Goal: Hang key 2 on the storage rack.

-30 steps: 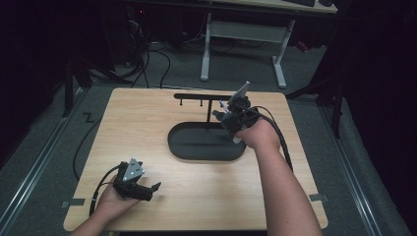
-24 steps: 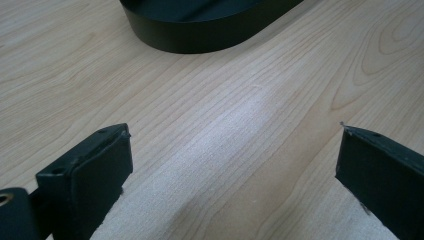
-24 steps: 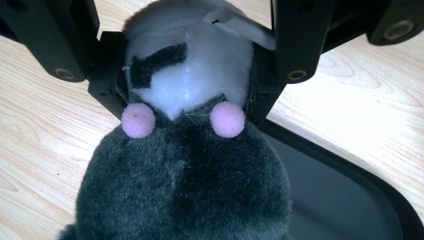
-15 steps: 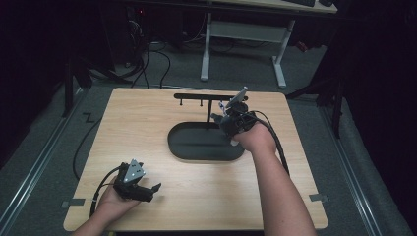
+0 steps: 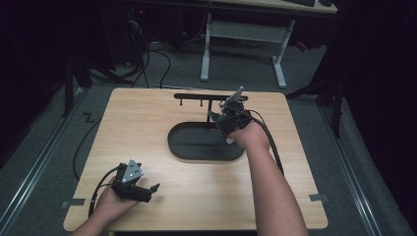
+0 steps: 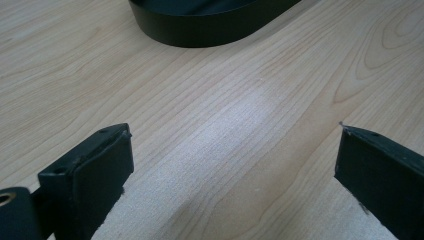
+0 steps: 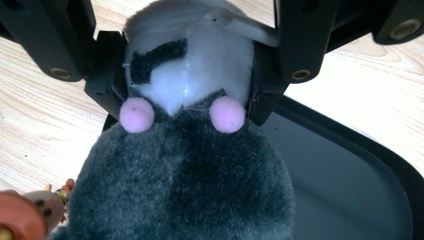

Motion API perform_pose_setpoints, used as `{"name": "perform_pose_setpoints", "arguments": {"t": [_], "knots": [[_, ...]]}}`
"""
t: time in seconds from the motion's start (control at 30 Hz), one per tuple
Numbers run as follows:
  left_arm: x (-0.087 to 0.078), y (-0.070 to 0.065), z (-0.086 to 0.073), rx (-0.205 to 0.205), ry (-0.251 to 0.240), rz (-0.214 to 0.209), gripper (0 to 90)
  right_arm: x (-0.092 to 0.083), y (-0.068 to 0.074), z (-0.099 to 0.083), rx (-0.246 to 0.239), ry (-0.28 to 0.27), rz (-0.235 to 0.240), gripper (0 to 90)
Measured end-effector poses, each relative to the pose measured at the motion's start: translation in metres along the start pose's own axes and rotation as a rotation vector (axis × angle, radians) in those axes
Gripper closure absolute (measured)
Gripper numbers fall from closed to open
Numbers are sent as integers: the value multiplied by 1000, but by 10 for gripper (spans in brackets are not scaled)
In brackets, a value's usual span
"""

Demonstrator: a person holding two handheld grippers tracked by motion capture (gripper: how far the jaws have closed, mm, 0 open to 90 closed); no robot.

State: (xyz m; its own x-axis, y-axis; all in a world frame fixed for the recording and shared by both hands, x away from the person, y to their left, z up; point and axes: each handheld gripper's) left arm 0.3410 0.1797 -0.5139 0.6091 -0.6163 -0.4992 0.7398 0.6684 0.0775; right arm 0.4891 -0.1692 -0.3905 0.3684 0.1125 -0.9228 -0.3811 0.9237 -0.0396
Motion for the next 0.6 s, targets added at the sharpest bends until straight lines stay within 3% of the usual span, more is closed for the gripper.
{"name": "perform_pose_setpoints", "arguments": {"t": [0.17,0.47,0.6], "knots": [[-1,3,0,-12,-6,4,29,4,2,1,11,-4,18,453],[0,1,0,-4,3,0,30,10,6,1,-10,2,23,447],[0,1,0,-6,0,-1,29,9,4,-2,39,-6,25,348]]}}
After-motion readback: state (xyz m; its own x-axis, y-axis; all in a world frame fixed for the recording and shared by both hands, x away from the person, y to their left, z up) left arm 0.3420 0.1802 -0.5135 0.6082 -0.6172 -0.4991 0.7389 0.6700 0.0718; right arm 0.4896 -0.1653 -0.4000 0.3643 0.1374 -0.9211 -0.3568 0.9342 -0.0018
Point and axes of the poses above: each handheld gripper's, and its own axes: x roughly forward along the jaws, z roughly out of its top, y roughly to its left, and after that the axes turned 9 degrees about -y, right-handed
